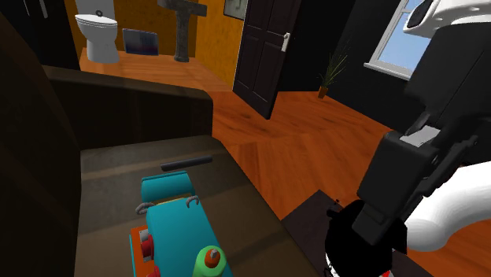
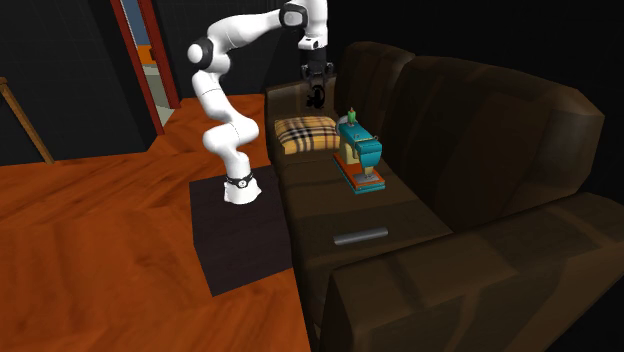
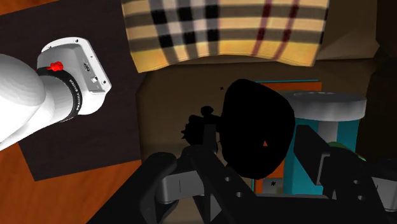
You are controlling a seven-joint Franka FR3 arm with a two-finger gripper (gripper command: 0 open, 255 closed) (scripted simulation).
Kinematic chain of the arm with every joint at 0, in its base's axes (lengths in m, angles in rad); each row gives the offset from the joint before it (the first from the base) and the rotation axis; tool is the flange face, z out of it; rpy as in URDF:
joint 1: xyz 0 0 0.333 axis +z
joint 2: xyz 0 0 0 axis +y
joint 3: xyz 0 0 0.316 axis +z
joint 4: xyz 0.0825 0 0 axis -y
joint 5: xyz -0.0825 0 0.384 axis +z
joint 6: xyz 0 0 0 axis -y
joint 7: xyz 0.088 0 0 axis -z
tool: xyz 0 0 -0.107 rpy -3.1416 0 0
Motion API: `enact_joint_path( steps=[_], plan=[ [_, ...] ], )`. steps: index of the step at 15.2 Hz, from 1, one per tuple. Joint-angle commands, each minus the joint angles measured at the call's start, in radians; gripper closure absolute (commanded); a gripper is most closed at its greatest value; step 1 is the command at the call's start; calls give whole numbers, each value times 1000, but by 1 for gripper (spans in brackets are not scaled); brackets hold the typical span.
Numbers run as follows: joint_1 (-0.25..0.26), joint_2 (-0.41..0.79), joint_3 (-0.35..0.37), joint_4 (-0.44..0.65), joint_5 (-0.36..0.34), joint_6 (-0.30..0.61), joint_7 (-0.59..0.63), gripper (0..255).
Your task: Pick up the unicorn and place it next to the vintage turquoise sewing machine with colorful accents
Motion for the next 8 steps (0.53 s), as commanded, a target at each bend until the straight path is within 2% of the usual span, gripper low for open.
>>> enact_joint_path(
  steps=[1,8],
  plan=[
    [4,-14,4,-39,6,25,-9,255],
    [18,-53,21,-155,29,102,-33,255]
  ],
)
